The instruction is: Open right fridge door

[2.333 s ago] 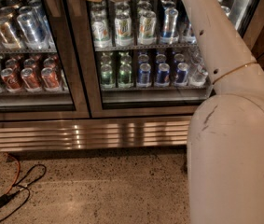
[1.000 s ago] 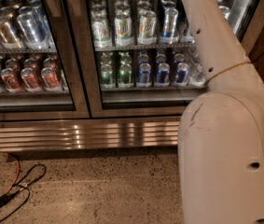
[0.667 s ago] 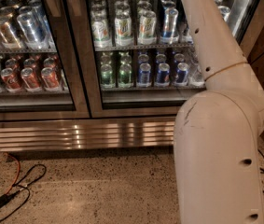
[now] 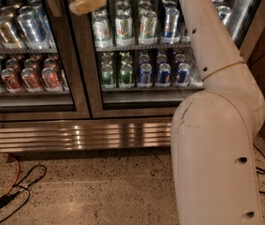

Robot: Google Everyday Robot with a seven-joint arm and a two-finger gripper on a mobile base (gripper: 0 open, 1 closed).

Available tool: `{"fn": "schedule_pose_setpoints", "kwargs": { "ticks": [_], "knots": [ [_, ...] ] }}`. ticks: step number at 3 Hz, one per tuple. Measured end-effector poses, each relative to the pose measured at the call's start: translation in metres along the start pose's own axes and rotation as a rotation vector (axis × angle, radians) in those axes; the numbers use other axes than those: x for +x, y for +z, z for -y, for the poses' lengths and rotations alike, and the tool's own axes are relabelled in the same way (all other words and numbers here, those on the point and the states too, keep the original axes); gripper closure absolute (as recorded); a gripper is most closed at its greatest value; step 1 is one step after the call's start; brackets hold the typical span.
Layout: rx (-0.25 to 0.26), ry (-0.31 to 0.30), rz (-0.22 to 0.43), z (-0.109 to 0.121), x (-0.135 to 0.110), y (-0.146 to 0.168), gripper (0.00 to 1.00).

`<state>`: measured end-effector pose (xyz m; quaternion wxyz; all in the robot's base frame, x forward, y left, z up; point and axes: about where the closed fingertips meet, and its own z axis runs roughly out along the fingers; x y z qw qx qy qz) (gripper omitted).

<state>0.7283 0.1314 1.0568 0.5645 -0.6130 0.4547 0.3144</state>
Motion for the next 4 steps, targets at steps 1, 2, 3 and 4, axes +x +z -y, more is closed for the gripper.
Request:
{"fn": "schedule_pose_setpoints", "kwargs": {
  "ticks": [1, 2, 3, 4],
  "knots": [
    [-0.005, 0.0, 0.004, -0.003, -0.002, 0.004, 0.0],
    [-0.005, 0.001, 0.004, -0.007, -0.004, 0.005, 0.17],
    [-0.098, 0.029, 0.016, -0.019, 0.002, 0.034, 0.4],
    [-0.158, 0.032, 0.018, -0.026, 0.001, 0.044, 0.53]
  ]
}}
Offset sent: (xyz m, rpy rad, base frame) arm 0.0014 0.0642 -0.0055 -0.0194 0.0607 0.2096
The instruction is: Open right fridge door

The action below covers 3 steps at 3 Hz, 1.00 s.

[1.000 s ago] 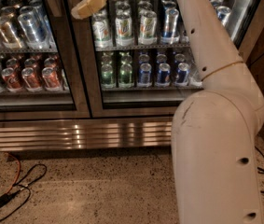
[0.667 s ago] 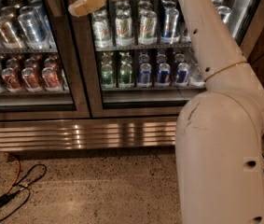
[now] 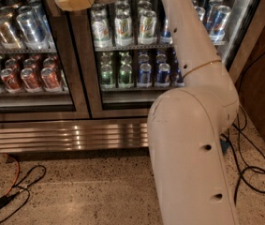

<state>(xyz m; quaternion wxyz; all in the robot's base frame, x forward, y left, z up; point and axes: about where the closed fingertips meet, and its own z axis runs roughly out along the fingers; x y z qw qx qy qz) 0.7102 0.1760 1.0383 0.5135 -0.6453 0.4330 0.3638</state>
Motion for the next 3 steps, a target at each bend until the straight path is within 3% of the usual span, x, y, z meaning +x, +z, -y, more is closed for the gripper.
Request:
{"fn": "schedule_pose_setpoints", "kwargs": {
  "ticks": [1, 3],
  "knots": [
    [0.0, 0.0, 0.0, 0.0077, 0.0026, -0.0027, 0.47],
    [0.0, 0.0, 0.0, 0.0132, 0.0055, -0.0063, 0.88]
  ]
}}
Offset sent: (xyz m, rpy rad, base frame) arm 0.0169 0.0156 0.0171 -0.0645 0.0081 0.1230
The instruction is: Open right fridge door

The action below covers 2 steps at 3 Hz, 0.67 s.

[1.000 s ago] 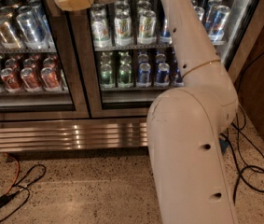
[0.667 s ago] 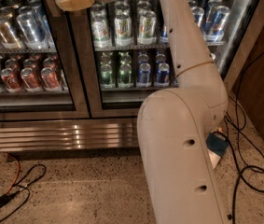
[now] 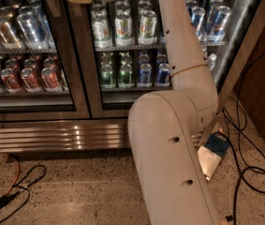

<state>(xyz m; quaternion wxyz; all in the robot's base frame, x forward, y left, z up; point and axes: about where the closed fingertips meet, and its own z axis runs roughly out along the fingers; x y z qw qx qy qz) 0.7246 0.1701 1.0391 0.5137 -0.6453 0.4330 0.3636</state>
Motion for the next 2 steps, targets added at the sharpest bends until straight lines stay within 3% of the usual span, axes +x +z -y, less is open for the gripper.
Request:
{"fn": "schedule_pose_setpoints", "kwargs": {
  "ticks": [1, 2],
  "knots": [
    [0.0, 0.0, 0.0, 0.0003, 0.0001, -0.0001, 1.0],
    [0.001, 0.0, 0.0, 0.0024, 0.0025, -0.0019, 1.0]
  ]
}}
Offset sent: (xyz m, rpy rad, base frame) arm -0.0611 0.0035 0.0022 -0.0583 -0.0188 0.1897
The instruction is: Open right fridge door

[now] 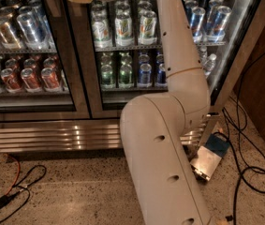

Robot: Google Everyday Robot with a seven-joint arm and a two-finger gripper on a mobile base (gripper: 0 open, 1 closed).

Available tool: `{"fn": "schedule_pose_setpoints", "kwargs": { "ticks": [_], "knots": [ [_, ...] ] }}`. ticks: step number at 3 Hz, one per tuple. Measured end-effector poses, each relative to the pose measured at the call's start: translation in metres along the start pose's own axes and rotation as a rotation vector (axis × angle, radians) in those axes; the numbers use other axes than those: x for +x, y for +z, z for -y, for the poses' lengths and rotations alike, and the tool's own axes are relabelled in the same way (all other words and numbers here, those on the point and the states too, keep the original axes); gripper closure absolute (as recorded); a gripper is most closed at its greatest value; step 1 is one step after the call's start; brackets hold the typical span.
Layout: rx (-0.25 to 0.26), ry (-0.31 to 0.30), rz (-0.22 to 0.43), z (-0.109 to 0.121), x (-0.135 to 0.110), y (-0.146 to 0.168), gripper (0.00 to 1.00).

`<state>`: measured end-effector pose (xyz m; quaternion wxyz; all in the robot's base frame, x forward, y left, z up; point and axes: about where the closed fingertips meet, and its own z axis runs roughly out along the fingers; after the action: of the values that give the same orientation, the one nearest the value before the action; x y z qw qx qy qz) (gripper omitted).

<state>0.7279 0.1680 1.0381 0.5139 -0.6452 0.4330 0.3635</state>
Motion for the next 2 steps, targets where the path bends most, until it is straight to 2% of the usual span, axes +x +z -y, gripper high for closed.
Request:
{"fn": "schedule_pose_setpoints", "kwargs": {
  "ticks": [2],
  "knots": [
    [0.001, 0.0, 0.0, 0.0002, 0.0011, -0.0016, 1.0]
  ]
}}
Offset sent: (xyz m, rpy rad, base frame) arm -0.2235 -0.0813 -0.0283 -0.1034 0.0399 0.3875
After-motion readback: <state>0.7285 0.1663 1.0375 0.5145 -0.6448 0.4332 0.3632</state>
